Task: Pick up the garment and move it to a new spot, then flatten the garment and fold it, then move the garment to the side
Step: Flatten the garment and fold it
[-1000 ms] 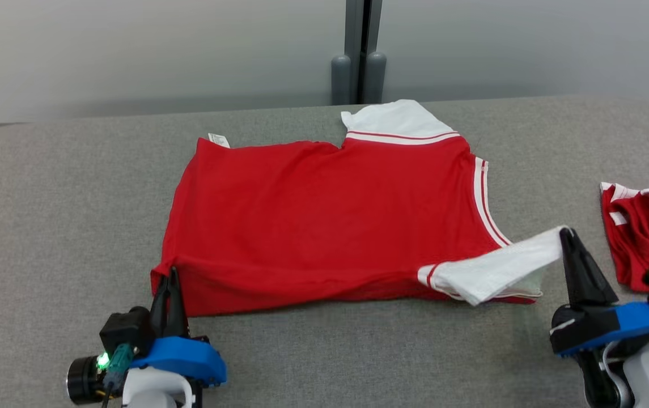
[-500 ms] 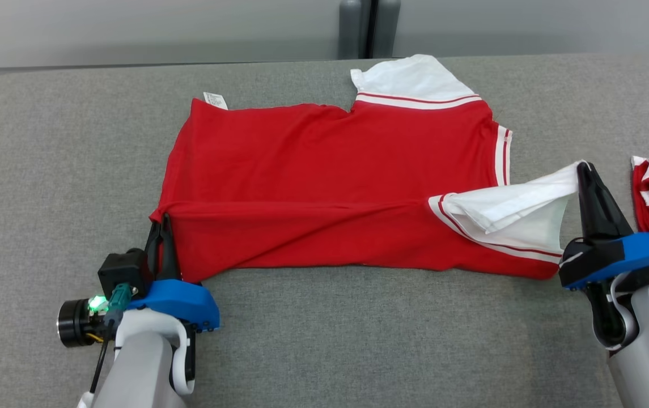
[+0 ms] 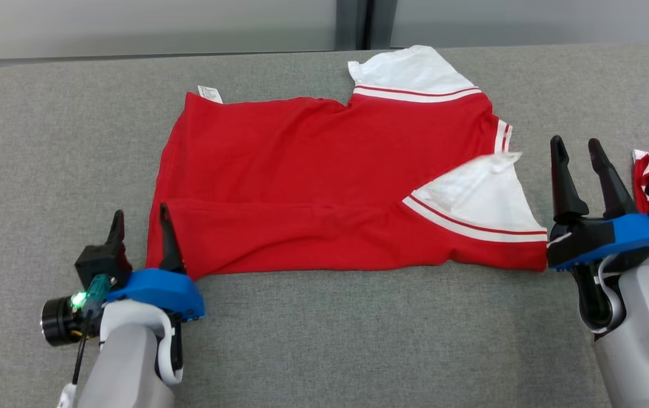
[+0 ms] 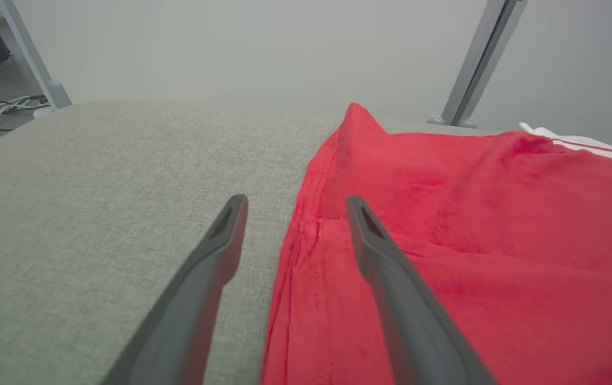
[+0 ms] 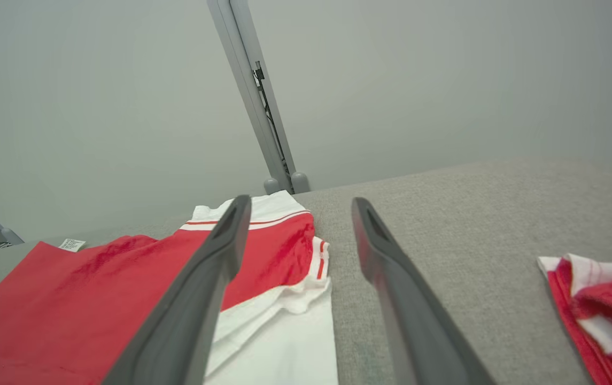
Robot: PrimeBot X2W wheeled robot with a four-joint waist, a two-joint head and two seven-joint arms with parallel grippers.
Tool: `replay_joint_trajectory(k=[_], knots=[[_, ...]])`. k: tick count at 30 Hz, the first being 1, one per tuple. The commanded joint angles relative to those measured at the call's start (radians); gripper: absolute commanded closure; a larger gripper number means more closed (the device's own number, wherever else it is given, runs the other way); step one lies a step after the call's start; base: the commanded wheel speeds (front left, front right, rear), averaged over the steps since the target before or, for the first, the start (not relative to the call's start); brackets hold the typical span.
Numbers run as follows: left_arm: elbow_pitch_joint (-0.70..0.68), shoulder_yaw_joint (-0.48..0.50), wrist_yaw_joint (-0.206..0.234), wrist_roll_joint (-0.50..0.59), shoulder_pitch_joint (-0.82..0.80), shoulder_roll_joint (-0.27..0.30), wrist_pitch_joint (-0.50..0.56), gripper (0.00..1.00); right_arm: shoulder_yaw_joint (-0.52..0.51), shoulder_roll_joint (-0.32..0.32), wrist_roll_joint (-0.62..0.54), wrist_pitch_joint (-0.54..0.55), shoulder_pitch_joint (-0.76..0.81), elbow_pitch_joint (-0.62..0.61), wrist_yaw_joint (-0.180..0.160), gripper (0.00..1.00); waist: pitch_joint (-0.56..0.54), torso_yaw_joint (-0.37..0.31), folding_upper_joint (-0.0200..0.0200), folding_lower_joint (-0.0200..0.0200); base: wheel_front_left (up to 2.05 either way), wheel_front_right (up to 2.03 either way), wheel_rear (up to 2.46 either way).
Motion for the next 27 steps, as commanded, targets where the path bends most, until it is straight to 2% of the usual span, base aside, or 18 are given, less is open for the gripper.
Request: replay_joint_trajectory(k=[1, 6, 10, 13, 27], knots=[[-0.013, 0.008, 0.001, -0.009, 0.016, 0.001, -0.003, 0.0, -0.011, 0.001, -0.007, -0.004, 0.024, -0.012, 0.0, 0.0, -0.001, -0.002, -0.0002, -0.0001, 0.0, 0.0, 0.0], [-0.035, -0.017, -0.016, -0.082, 0.082, -0.001, -0.003, 0.0, -0.039, 0.017, 0.01, -0.004, 0.095, -0.049, 0.0, 0.0, -0.001, -0.011, -0.0002, -0.0001, 0.0, 0.0, 0.0], [-0.022, -0.037, -0.008, -0.121, 0.11, 0.0, -0.003, 0.0, -0.058, 0.025, 0.018, -0.004, 0.146, -0.059, 0.0, 0.0, 0.001, -0.019, -0.0002, -0.0001, 0.0, 0.0, 0.0], [-0.016, -0.036, 0.01, -0.12, 0.118, 0.0, -0.003, 0.0, -0.062, 0.029, 0.022, -0.004, 0.172, -0.063, 0.0, 0.0, 0.001, -0.025, -0.0002, -0.0001, 0.0, 0.0, 0.0], [-0.022, -0.032, 0.04, -0.129, 0.152, -0.001, -0.003, 0.0, -0.051, 0.053, 0.049, -0.004, 0.239, -0.054, 0.0, 0.0, -0.008, -0.035, -0.0002, -0.0001, 0.0, 0.0, 0.0]])
